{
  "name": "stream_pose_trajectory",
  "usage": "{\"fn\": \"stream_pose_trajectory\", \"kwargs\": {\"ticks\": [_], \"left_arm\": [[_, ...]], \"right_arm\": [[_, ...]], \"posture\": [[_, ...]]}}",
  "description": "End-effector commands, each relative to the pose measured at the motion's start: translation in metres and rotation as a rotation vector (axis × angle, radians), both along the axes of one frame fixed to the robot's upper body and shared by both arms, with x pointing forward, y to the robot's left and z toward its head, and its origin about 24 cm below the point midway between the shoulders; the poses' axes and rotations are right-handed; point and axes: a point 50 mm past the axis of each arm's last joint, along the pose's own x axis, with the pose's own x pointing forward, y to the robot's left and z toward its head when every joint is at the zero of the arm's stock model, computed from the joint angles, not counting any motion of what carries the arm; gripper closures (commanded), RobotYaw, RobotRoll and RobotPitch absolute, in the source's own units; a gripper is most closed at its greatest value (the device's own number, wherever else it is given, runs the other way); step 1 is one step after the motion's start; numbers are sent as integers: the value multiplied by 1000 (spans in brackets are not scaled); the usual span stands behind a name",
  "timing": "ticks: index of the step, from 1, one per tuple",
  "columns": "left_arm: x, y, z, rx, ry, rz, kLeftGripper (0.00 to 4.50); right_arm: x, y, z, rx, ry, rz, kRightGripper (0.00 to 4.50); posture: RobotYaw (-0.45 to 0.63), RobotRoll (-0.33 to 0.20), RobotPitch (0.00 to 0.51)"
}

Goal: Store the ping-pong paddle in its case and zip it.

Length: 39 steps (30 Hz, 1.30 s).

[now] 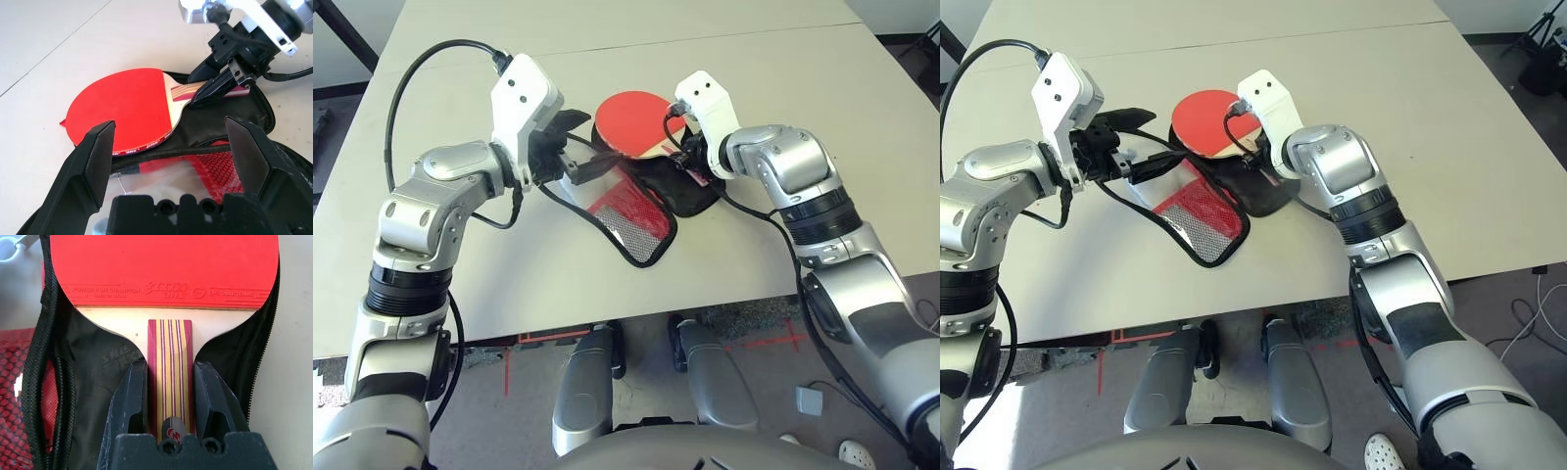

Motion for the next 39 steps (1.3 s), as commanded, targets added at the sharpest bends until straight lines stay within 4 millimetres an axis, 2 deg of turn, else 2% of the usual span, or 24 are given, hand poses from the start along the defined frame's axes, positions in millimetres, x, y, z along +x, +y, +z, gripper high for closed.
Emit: {"fn": "stream_pose_trajectory", "kwargs": {"ticks": [1,15,24,28,33,36,39], "left_arm": [[-3,1,-3,22,7,11,0],[-2,0,-5,26,16,8,0],[-1,-1,-5,24,12,2,0],[-1,11,3,31,-14,47,0],[-5,51,27,104,-62,160,0],[-12,74,35,144,-61,225,0],[-17,97,35,185,-48,303,0]], "right_arm": [[0,3,-11,-18,23,5,3349],[-17,-3,-22,-29,78,-35,3352],[-13,-8,-21,11,68,-114,3352],[-11,-6,-15,117,53,-94,1991],[-12,-13,-2,202,66,-38,96],[-13,-23,3,223,66,-10,39],[-12,-33,8,238,55,2,39]], "posture": [[115,0,244],[102,0,238],[94,0,237],[94,0,237],[109,0,243],[109,0,243],[109,0,243]]}}
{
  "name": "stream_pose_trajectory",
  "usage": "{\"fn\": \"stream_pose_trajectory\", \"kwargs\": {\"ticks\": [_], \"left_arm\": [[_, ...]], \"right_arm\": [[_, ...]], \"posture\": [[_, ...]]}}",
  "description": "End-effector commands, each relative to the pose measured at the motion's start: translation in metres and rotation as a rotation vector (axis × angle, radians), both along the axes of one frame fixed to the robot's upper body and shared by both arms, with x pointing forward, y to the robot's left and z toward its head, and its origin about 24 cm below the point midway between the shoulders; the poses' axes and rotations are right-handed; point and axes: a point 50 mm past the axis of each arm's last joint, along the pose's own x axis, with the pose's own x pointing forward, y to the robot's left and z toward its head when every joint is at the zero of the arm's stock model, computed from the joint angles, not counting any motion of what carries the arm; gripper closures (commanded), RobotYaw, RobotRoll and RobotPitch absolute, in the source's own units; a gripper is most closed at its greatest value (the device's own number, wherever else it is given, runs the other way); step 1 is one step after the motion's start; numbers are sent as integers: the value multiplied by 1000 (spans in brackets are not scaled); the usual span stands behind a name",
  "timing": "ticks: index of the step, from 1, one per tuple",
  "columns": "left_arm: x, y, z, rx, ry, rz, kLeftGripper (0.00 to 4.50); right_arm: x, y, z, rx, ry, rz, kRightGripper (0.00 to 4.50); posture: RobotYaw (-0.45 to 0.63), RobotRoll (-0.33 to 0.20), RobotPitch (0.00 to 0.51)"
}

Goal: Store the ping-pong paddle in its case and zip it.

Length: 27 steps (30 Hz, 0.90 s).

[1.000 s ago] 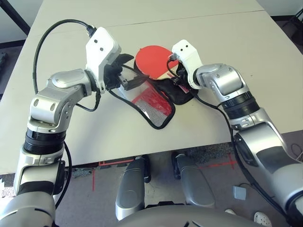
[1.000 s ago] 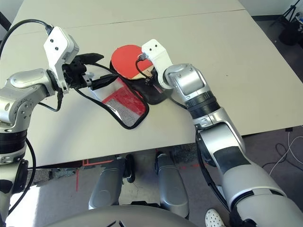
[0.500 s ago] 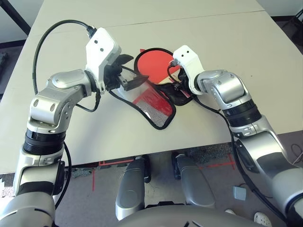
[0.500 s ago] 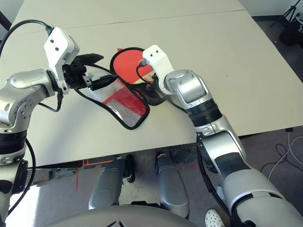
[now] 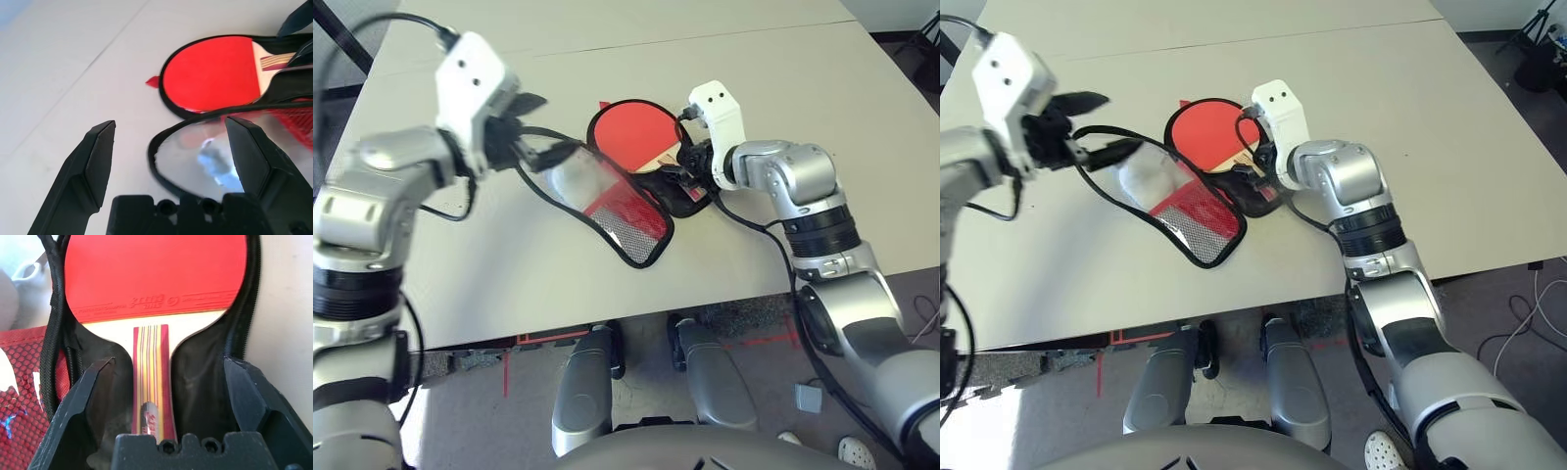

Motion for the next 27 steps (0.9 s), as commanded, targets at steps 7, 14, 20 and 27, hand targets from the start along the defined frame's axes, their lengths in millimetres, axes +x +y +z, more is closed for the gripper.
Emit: {"fn": "stream_pose_trajectory", "kwargs": {"ticks": [7,14,20,27], "left_arm": [[-13,44,-26,95,121,150,0],[-7,10,-52,113,180,36,0],[2,-44,-56,33,171,-149,0],[16,-125,-62,-118,159,-342,0]], "right_arm": [[0,-25,17,112,-22,12,39],[4,-35,24,167,-67,-30,39],[11,-46,35,238,-180,-75,39],[18,-72,39,276,-254,-94,39]], "posture": [[132,0,246],[126,0,246],[96,0,242],[63,0,237]]}}
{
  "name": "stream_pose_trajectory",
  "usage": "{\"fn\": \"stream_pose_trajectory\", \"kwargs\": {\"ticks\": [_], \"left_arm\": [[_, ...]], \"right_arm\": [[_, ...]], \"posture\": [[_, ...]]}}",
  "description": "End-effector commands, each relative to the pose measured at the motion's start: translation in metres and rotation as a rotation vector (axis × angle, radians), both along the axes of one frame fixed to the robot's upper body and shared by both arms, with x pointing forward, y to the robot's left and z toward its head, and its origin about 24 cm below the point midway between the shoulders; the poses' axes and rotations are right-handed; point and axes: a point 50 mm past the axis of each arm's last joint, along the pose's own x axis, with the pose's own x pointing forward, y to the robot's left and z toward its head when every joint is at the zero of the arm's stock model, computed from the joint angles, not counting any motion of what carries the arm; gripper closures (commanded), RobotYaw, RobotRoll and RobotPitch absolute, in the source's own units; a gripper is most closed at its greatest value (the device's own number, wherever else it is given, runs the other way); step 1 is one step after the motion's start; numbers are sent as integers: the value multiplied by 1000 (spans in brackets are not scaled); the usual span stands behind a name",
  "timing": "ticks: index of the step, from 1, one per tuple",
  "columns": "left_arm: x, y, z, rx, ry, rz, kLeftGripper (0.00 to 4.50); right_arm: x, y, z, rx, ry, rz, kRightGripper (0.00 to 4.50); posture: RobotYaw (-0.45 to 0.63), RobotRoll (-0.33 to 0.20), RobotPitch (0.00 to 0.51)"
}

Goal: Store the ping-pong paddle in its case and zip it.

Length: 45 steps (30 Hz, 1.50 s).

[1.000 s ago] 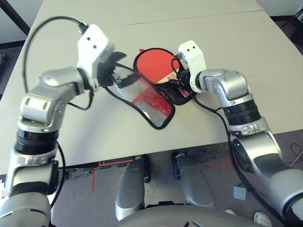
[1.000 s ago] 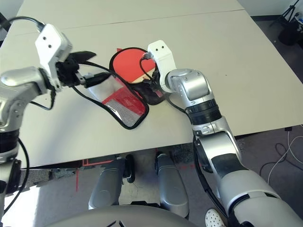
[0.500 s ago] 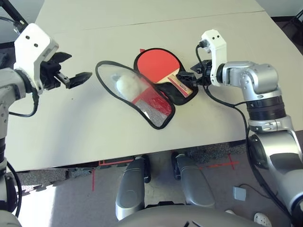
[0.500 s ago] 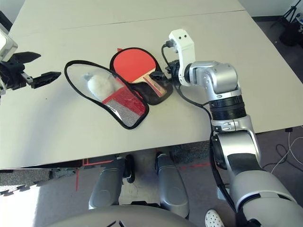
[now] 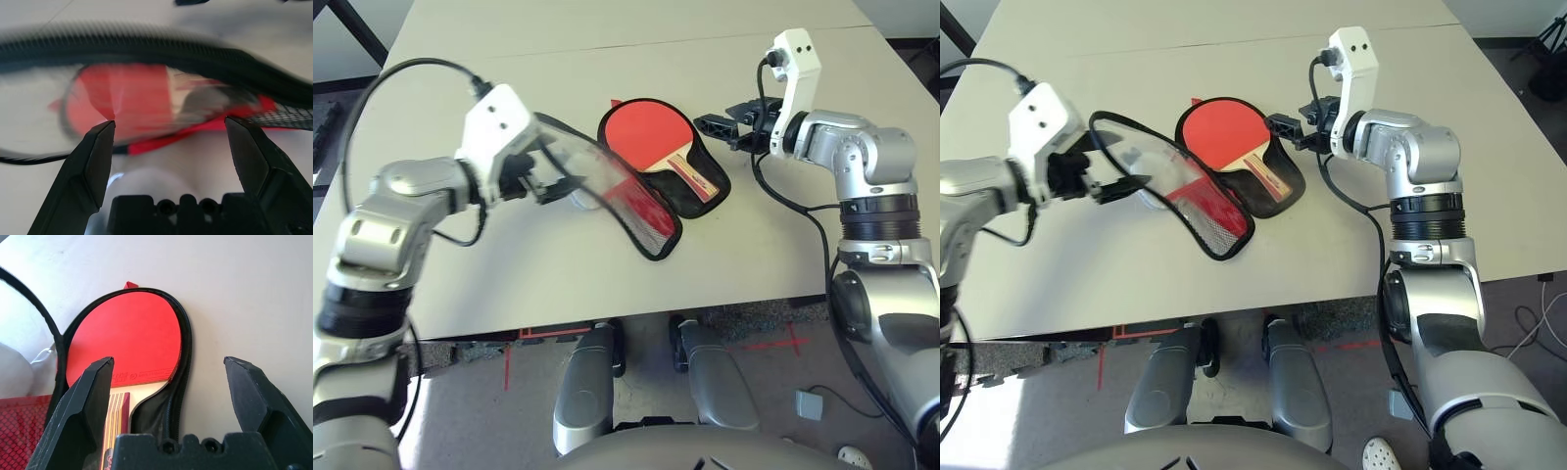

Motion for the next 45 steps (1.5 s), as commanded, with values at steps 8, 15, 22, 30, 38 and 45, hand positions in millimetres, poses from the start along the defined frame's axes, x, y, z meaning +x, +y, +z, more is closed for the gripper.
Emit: {"fn": "stream_pose_trajectory", "kwargs": {"ticks": [8,15,22,30,38,45], "left_arm": [[13,-50,-41,-69,73,61,0],[16,-37,-49,-29,57,108,0],[8,-19,-25,-29,7,49,0],[0,6,-1,-10,-28,41,0],[-5,16,7,-3,-27,59,0],[-7,17,10,-3,-22,55,0]], "right_arm": [[6,-61,12,106,-58,-122,39],[1,-61,10,161,68,-58,39],[-5,-44,-13,157,266,53,39],[-6,-25,-34,143,397,108,39],[-7,-9,-45,152,469,137,39],[-8,14,-57,153,540,176,39]], "posture": [[47,0,229],[43,0,230],[59,0,221],[80,0,219],[93,0,225],[90,0,229]]}}
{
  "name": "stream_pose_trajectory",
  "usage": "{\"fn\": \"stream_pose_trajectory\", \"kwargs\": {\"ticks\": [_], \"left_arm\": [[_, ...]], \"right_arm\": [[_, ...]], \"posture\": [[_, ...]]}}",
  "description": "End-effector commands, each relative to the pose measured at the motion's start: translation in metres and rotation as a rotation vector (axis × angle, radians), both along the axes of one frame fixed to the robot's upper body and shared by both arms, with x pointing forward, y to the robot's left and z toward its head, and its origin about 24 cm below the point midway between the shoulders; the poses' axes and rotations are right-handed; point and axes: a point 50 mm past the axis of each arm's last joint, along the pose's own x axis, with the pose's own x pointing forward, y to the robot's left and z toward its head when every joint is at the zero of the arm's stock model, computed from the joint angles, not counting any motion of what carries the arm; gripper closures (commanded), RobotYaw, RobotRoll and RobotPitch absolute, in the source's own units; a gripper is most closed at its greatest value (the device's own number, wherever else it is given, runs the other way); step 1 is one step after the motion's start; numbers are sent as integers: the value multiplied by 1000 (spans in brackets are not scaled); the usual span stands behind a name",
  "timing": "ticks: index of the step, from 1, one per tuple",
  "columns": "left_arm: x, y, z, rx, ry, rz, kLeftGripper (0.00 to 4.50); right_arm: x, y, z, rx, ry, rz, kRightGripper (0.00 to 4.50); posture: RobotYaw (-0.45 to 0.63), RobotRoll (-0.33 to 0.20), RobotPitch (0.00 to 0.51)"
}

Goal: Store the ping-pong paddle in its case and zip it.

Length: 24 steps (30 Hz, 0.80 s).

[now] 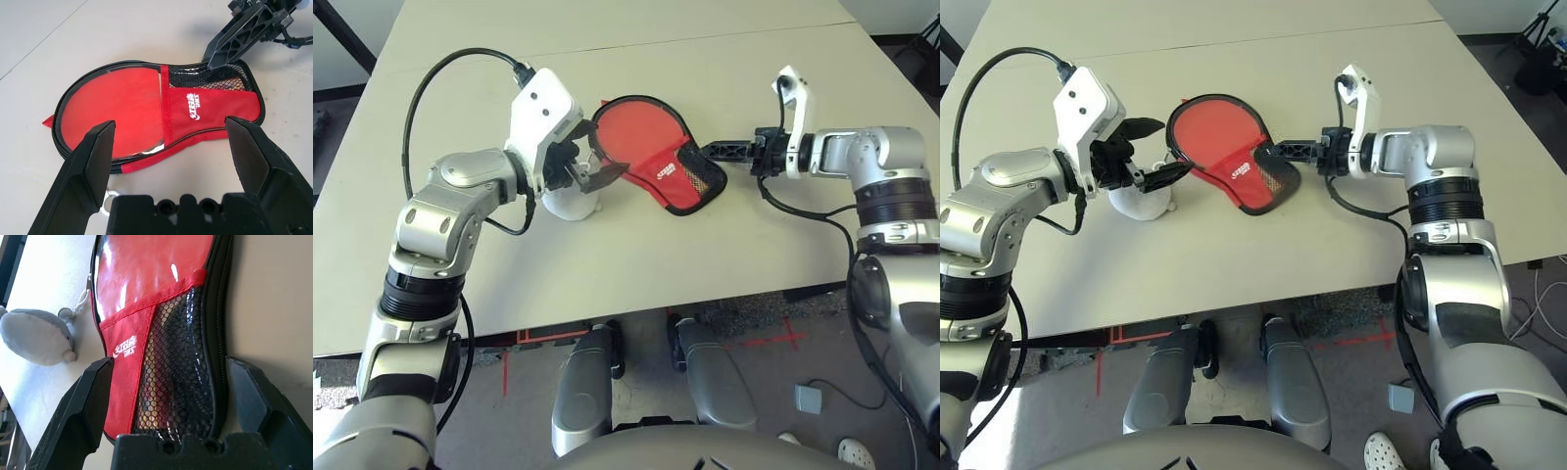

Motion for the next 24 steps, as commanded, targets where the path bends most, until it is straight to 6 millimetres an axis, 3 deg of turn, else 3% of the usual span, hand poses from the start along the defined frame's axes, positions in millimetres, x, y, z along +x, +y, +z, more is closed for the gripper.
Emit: {"fn": "stream_pose_trajectory", "kwargs": {"ticks": [1,6,9,12,20,24], "left_arm": [[-3,0,4,5,-3,-13,0],[-4,-1,5,3,1,-15,0],[-5,-1,4,3,5,-13,0],[-5,0,3,6,9,-10,0],[-4,-1,2,5,13,-10,0],[-3,-2,2,4,12,-13,0]], "right_arm": [[-4,9,-11,-13,61,20,39],[-5,18,-17,-16,96,22,39],[-6,17,-19,-10,110,8,473],[-8,13,-19,-5,121,-4,1392],[-17,-8,-19,-26,141,-47,4430],[-23,-16,-19,-38,149,-56,4474]], "posture": [[90,0,229],[92,0,236],[92,0,238],[91,0,241],[74,0,242],[66,0,244]]}}
